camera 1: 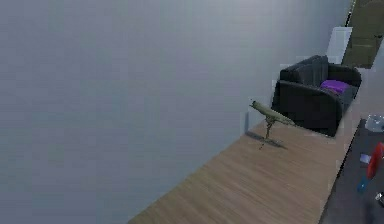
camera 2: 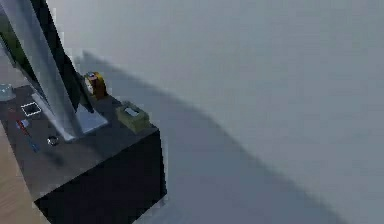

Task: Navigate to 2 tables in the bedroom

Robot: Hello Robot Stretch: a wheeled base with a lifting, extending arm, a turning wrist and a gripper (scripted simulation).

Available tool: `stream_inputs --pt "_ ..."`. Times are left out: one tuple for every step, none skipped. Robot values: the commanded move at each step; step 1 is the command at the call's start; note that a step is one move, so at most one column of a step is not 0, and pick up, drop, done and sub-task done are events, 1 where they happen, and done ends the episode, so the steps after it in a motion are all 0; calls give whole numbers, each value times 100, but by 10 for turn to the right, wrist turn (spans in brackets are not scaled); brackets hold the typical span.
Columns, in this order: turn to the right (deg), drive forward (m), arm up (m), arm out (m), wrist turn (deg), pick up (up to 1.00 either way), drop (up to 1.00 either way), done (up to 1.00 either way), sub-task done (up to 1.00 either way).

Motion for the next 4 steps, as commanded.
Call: stream_inputs --pt "60 0 0 0 0 0 0 0 0" --pt "0 75 0 0 0 0 0 0 0" --pt "420 0 0 0 0 0 0 0 0" --pt "0 100 0 0 0 0 0 0 0"
